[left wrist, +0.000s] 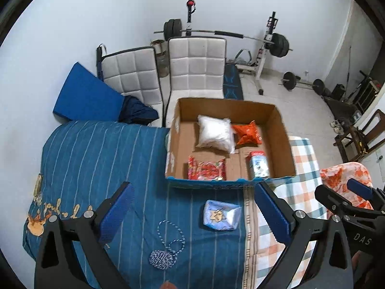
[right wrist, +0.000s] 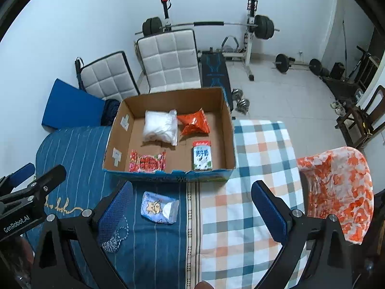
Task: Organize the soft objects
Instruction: 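Grasp the yarn ball with the left tool while the right tool grasps the tissue pack, then lift the yarn ball and blue tissue pack toward the box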
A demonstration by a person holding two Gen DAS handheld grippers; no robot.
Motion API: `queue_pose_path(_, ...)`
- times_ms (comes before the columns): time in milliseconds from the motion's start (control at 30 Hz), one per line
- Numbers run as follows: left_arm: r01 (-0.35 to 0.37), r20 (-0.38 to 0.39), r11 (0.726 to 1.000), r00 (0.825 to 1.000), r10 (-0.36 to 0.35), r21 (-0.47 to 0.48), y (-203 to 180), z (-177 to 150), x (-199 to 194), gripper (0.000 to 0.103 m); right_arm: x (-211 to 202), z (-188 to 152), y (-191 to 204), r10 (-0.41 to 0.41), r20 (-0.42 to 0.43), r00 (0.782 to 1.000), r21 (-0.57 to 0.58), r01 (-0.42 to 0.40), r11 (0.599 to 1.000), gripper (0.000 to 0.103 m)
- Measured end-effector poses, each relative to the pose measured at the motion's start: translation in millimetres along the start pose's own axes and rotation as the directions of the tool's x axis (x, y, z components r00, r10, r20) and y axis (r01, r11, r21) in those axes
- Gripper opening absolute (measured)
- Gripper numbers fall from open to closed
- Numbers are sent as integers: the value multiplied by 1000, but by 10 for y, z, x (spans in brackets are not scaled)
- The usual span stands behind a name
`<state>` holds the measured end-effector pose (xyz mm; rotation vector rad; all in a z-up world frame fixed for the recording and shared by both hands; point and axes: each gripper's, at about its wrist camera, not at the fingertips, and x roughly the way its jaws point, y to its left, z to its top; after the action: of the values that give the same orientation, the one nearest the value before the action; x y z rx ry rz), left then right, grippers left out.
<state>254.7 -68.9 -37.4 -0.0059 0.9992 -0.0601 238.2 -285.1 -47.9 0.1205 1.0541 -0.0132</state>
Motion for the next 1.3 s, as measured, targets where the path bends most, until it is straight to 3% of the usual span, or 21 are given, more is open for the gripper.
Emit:
queue_pose_path(167,-71,-55,997,996,69,-33,190,-174,256,102,536,-108,45,48,-142,989,19,-46,999,101)
queue_pose_path(300,-124,-148,989,983,110,-83,460,-444,621,102,1290,-318,129,96,-303,948,75,-77,994,101)
queue_pose_path(467,-207,-310,967,938,153,-149,839,-902,1182,102,2154,-613,300,106,-435,894,155,-41,987,101)
queue_pose_path(600,-238,-413,951,900,140,-196,1058,-1257,1525,102,2642,-773,487,80,-493,866,163,2,987,101)
queue_pose_path(833,-230,-516,954,851,101,-192,1093,-1717,1907,102,3089,-946,838,16,-543,839,75,30,997,100)
queue_pose_path(900,-212,-545,960,835,82,-181,1048,-1840,2015,102,3181,-992,905,-11,-555,832,41,40,998,95)
queue_pose_path(1000,-180,-592,971,804,51,-160,951,-2019,2183,101,3201,-1036,956,-21,-545,838,7,29,1000,90)
queue_pose_path(1033,-169,-609,974,792,44,-151,917,-2081,2244,94,3187,-1053,965,-19,-543,839,0,23,1000,88)
queue_pose_path(1067,-158,-619,977,785,35,-145,890,-2127,2293,78,3171,-1068,960,-18,-545,838,-6,17,1000,83)
queue_pose_path(1100,-146,-624,978,781,21,-150,873,-2156,2321,70,3150,-1080,944,-14,-547,837,-10,11,1000,79)
queue_pose_path(1167,-135,-631,980,775,12,-146,837,-2221,2375,62,3090,-1114,868,-13,-555,832,-15,5,1000,75)
queue_pose_path(1300,-117,-604,979,797,-6,-165,797,-2202,2325,58,2991,-1222,688,-24,-577,816,-36,4,999,69)
